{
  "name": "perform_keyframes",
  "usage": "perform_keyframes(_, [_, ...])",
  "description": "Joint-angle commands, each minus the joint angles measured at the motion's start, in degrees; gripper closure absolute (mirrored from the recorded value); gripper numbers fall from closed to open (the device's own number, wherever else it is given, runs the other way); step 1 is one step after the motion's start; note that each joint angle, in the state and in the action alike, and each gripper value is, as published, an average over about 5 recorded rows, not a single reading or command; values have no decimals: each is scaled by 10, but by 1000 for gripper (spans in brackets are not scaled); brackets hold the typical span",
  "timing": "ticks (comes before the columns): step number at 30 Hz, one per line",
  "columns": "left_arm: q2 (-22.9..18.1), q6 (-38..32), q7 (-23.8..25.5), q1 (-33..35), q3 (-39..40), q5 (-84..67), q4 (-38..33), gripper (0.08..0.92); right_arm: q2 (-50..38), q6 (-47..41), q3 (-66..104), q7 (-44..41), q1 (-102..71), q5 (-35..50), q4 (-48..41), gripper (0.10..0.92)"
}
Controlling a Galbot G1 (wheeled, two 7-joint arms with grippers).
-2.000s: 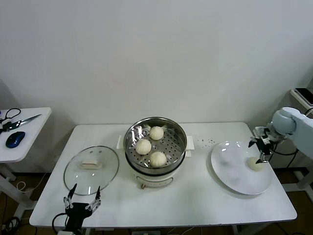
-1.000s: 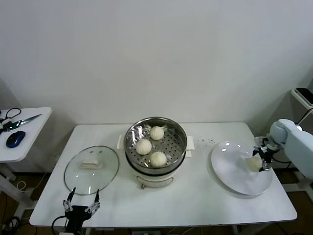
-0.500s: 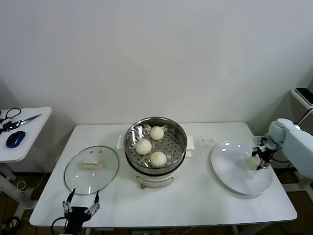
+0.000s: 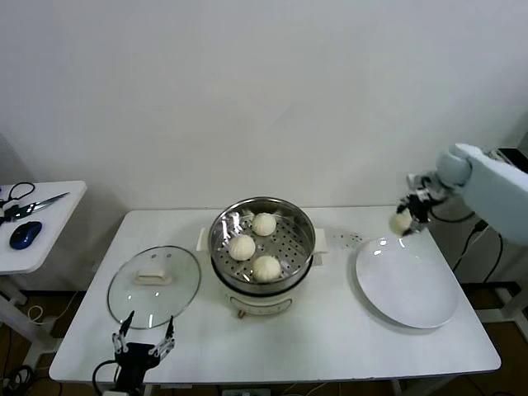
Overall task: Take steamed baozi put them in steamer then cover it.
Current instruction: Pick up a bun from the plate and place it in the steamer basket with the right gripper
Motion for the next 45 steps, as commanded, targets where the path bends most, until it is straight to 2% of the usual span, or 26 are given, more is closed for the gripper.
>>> perform_keyframes(1, [3, -4, 1, 6, 10, -4, -4, 177, 116, -79, -320, 16, 270, 336, 102, 338])
perform_keyframes(8, [4, -8, 0, 7, 18, -10, -5, 177, 194, -121, -324, 49, 270, 403, 156, 338])
perform_keyframes(17, [3, -10, 0, 4, 18, -16, -6, 177, 269, -142, -320, 69, 234, 415, 159, 332])
perform_keyframes(29, [14, -12, 0, 2, 3, -33, 5, 177, 307, -147, -321, 83, 156, 387, 120, 330])
perform_keyframes(45, [15, -13, 0, -3, -1, -37, 13, 177, 302, -146, -310, 87, 105, 335, 85, 321])
